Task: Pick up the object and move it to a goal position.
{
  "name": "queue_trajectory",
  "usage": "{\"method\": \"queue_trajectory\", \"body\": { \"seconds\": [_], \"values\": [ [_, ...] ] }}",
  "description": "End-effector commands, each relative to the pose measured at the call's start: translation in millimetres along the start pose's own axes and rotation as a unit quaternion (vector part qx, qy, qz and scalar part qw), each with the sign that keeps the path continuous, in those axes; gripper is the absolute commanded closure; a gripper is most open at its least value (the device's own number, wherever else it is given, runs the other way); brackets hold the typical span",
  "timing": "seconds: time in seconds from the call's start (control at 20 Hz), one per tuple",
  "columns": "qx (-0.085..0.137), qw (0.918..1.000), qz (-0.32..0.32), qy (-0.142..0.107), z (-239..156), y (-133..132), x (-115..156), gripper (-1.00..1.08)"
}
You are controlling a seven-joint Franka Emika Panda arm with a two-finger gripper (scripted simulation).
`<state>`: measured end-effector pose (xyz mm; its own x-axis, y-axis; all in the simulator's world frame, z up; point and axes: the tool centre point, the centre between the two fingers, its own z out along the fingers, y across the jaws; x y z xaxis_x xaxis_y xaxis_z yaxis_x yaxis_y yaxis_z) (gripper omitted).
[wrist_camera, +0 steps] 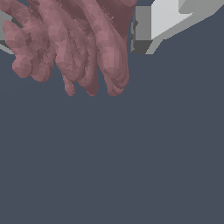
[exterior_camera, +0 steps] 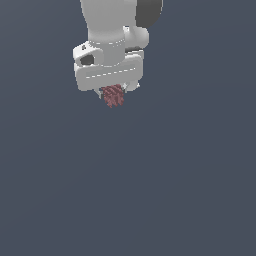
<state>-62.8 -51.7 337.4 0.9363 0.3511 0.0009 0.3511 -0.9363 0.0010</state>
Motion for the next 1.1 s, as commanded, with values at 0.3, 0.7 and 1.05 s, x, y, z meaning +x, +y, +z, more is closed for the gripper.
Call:
{"method": "queue_trajectory", "body": {
  "seconds": [0.3, 0.7, 1.05],
  "values": [
    [0.000, 1.0000, 0.000, 0.000, -77.1, -7.6, 7.4, 1.08],
    [0.000, 1.0000, 0.000, 0.000, -114.9, -10.2, 12.9, 1.08],
    [0.000, 1.0000, 0.000, 0.000, -122.6, -10.3, 15.0, 1.08]
  ]
}}
